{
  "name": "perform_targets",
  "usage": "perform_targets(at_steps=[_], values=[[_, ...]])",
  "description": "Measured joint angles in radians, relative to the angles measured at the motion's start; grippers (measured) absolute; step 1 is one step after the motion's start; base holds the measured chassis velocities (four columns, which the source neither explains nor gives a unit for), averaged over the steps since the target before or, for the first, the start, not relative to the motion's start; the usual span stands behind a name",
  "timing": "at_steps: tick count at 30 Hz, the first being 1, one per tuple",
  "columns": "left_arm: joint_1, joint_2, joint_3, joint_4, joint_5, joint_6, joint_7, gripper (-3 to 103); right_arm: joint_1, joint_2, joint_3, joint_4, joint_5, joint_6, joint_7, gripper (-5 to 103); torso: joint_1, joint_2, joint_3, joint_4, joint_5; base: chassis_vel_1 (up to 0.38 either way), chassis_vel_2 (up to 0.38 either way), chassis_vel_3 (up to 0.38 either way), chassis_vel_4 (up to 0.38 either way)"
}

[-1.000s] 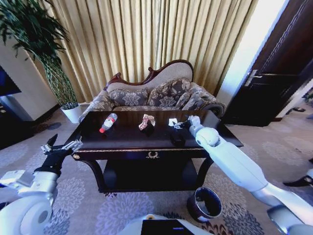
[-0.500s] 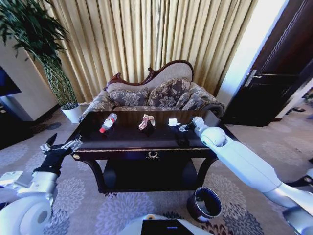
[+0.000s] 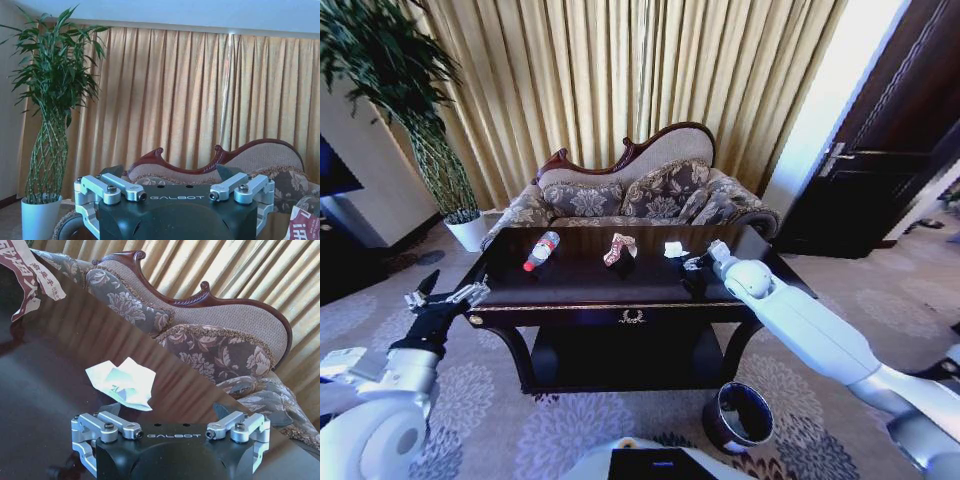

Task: Move to the front of the table and place the trash on the table into the trash bin.

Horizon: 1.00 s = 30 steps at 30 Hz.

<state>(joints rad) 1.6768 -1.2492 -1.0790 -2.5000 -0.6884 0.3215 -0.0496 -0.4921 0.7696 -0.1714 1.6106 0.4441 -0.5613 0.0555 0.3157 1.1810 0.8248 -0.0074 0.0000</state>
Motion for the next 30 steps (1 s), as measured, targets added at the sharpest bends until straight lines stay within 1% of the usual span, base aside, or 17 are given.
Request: perform_targets(at_steps=[5,6,7,10,11,13,15,17,18,20,21,22,24,26,27,28,30], values=[[-0.006,0.01,0.004,0.0,0.0,-0.01,-0.001,100,0.002,0.01,-0.004,-0.01,-0.003,0.001,-0.002,101,0.0,0.0,0.0,0.0,0.0,0.0,0.0,0.0,0.0],[-0.009,0.012,0.007,0.0,0.0,-0.013,-0.003,100,0.003,0.013,-0.004,-0.012,-0.002,0.002,-0.003,96,0.0,0.0,0.0,-0.0001,0.0,0.0,0.0,0.0,0.0],[-0.009,0.012,0.007,0.0,0.0,-0.013,-0.003,100,0.003,0.013,-0.004,-0.012,-0.002,0.002,-0.003,96,0.0,0.0,0.0,-0.0001,0.0,0.0,0.0,0.0,0.0],[-0.013,0.014,0.013,0.0,0.001,-0.019,-0.019,100,0.003,0.016,-0.001,-0.017,0.006,0.007,-0.005,80,0.0,0.0,0.0,-0.0001,0.0,0.0,0.0,0.0,0.0],[-0.013,0.014,0.013,0.0,0.001,-0.019,-0.019,100,0.003,0.016,-0.001,-0.017,0.006,0.007,-0.005,80,0.0,0.0,0.0,-0.0001,0.0,0.0,0.0,0.0,0.0],[-0.013,0.017,0.01,0.0,0.001,-0.021,-0.022,100,0.003,0.018,0.002,-0.019,0.009,0.014,-0.006,70,0.0,0.0,0.0,0.0,0.0,0.0,0.0,0.0,0.0],[-0.013,0.019,0.01,0.0,0.001,-0.021,-0.022,100,0.003,0.018,0.002,-0.019,0.009,0.016,-0.006,70,0.0,0.0,0.0,0.0,0.0,0.0,0.0,0.0,0.0],[-0.015,0.02,0.008,0.0,0.0,-0.022,-0.023,100,0.002,0.018,0.003,-0.019,0.01,0.021,-0.006,59,0.0,0.0,0.0,-0.0001,0.0,0.0,0.0,0.0,0.0],[-0.015,0.02,0.008,0.0,0.0,-0.022,-0.023,100,0.002,0.018,0.003,-0.019,0.01,0.021,-0.006,59,0.0,0.0,0.0,-0.0001,0.0,0.0,0.0,0.0,0.0],[-0.016,0.02,0.008,0.0,0.0,-0.022,-0.023,100,0.001,0.018,0.003,-0.019,0.01,0.025,-0.006,48,0.0,0.0,0.0,0.0,0.0,0.0,0.0,0.0,0.0],[-0.016,0.02,0.008,0.0,0.0,-0.022,-0.023,100,0.001,0.018,0.003,-0.019,0.01,0.025,-0.006,48,0.0,0.0,0.0,0.0,0.0,0.0,0.0,0.0,0.0],[-0.016,0.02,0.008,0.0,0.0,-0.022,-0.023,100,0.0,0.017,0.004,-0.018,0.01,0.026,-0.006,37,0.0,0.0,0.0,-0.0001,0.0,0.0,0.0,0.0,0.0],[-0.015,0.02,0.007,0.0,0.0,-0.022,-0.023,100,-0.001,0.017,0.006,-0.018,0.01,0.027,-0.006,37,0.0,0.0,0.0,-0.0001,0.0,0.0,0.0,0.0,0.0],[-0.015,0.02,0.005,0.0,0.0,-0.022,-0.023,100,-0.003,0.016,0.008,-0.016,0.01,0.028,-0.006,27,0.0,0.0,0.0,0.0,0.0,0.0,0.0,0.0,0.0],[-0.015,0.02,0.005,0.0,0.0,-0.022,-0.023,100,-0.003,0.016,0.008,-0.016,0.01,0.028,-0.006,27,0.0,0.0,0.0,0.0,0.0,0.0,0.0,0.0,0.0],[-0.015,0.02,0.005,0.0,0.0,-0.022,-0.023,100,-0.005,0.017,0.01,-0.016,0.01,0.03,-0.006,19,0.0,0.0,0.0,-0.0001,0.0,0.0,0.0,0.0,0.0],[-0.015,0.021,0.005,0.0,0.0,-0.022,-0.023,100,-0.007,0.017,0.011,-0.015,0.009,0.031,-0.006,19,0.0,0.0,0.0,0.0,-0.0001,0.0,0.0,0.0,0.0]])
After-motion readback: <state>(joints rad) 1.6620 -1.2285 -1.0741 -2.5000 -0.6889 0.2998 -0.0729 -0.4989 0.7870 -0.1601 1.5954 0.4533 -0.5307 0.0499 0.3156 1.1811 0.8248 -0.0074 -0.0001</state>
